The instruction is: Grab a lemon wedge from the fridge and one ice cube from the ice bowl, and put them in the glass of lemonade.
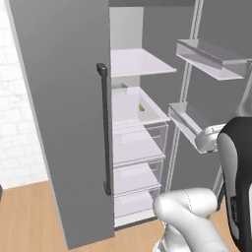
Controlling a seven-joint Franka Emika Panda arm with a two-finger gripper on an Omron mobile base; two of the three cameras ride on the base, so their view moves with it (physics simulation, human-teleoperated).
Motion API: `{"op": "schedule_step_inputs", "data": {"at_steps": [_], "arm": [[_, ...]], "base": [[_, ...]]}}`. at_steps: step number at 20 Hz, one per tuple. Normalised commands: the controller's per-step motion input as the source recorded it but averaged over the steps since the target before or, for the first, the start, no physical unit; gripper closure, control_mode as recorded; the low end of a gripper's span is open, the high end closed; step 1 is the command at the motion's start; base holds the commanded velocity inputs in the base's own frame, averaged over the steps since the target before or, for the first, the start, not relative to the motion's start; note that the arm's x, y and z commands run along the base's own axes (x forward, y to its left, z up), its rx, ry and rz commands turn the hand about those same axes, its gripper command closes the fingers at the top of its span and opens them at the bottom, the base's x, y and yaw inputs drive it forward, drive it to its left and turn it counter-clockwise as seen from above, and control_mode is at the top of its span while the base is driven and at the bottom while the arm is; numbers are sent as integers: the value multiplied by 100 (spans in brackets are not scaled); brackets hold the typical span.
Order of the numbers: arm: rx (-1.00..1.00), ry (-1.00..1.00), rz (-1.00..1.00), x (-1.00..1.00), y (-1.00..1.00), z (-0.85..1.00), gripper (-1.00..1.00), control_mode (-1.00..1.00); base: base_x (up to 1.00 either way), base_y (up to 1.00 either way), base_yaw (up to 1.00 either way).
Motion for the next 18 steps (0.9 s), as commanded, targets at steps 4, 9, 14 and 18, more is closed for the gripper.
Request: {"op": "schedule_step_inputs", "data": {"at_steps": [4, 9, 14, 18], "arm": [[0, 0, 0, 0, 0, 0, -100, 100], [0, 0, 0, 0, 0, 0, -100, 100], [0, 0, 0, 0, 0, 0, -100, 100], [0, 0, 0, 0, 0, 0, -100, 100]], "base": [[60, 23, -1], [65, 24, 0], [41, 11, 0], [40, 2, 0]]}}
